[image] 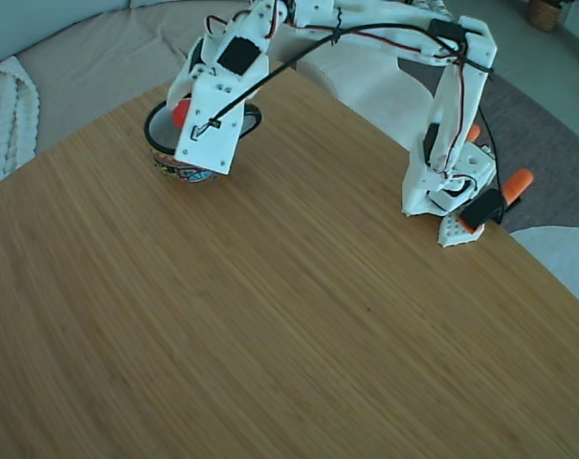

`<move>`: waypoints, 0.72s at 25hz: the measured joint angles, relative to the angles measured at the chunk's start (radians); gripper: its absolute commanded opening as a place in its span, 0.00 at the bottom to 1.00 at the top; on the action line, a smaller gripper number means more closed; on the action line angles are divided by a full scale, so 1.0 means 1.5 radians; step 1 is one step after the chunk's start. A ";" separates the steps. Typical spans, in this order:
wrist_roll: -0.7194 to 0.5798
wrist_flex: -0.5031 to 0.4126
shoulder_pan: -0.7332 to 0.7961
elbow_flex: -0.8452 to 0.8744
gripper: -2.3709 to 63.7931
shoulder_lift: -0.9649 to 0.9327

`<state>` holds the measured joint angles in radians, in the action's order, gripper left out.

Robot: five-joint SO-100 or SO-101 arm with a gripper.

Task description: Grasp a red cap and put it in the cup.

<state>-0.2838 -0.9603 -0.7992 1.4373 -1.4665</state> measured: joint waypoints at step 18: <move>0.006 -0.128 0.024 -0.198 0.02 0.118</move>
<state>-0.2746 -1.1520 -0.7639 1.1397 -1.2901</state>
